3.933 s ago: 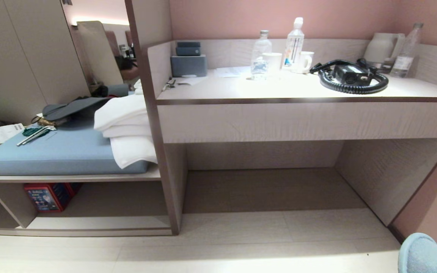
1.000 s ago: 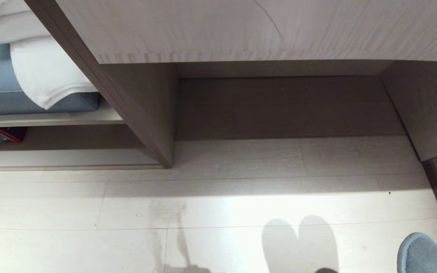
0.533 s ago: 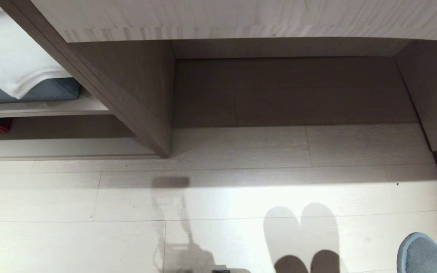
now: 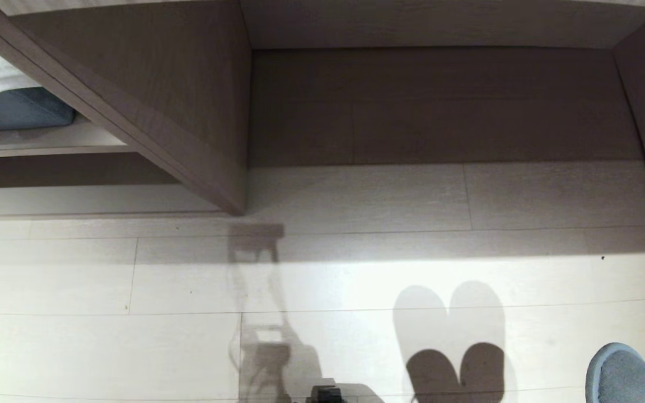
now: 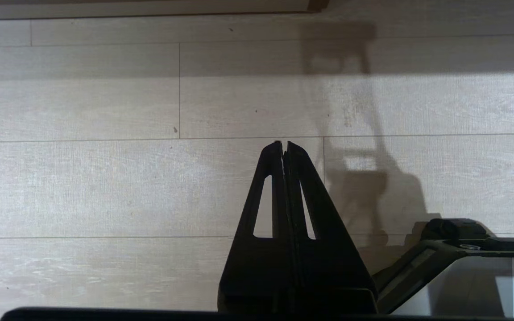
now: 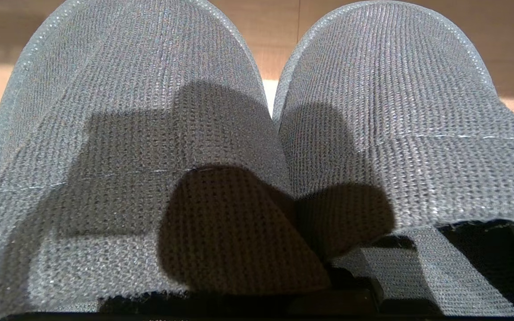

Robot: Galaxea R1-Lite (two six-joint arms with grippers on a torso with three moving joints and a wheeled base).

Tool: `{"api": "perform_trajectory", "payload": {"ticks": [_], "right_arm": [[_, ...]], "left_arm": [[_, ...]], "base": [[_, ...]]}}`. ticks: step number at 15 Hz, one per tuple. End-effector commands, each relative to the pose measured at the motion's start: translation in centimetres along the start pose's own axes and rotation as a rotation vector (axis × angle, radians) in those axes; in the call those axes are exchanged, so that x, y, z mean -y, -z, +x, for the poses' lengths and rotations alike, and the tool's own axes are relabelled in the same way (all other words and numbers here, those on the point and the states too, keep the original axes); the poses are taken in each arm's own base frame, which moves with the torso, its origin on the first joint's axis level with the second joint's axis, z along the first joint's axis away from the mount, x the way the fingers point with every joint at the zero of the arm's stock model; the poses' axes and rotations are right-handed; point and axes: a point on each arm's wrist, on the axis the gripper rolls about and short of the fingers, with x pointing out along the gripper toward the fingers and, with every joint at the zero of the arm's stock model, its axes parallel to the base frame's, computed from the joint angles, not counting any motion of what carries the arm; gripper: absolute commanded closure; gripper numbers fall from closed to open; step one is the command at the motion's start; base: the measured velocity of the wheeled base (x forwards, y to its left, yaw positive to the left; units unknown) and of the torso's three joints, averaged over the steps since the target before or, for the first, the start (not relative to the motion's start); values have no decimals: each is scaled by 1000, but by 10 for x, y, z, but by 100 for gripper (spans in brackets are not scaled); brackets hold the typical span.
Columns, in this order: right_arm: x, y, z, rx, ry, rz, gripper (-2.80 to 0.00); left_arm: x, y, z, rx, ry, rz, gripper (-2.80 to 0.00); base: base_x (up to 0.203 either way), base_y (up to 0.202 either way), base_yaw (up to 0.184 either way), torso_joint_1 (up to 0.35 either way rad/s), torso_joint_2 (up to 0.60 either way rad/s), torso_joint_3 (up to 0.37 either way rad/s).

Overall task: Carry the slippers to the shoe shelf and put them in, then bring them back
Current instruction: Place the slippers on the floor

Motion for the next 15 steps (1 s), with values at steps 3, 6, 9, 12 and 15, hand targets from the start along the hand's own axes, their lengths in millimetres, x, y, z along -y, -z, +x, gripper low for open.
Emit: {"api": "perform_trajectory", "payload": {"ticks": [3, 6, 9, 12, 15], "right_arm": [[0, 0, 0, 3, 0, 0, 0], [0, 0, 0, 3, 1, 0, 0], [0, 0, 0, 1, 1, 0, 0], [0, 0, 0, 1, -1, 0, 0], [0, 0, 0, 2, -1, 0, 0]], "left_arm": [[0, 0, 0, -1, -1, 0, 0], [0, 0, 0, -1, 0, 0, 0], [0, 0, 0, -1, -1, 0, 0], [0, 0, 0, -1, -1, 0, 0], [0, 0, 0, -1, -1, 0, 0]], "base": [[0, 0, 0, 3, 2, -200], [0, 0, 0, 0, 3, -200], [0, 0, 0, 2, 4, -197], [0, 0, 0, -1, 4, -200], [0, 0, 0, 4, 4, -199]]}}
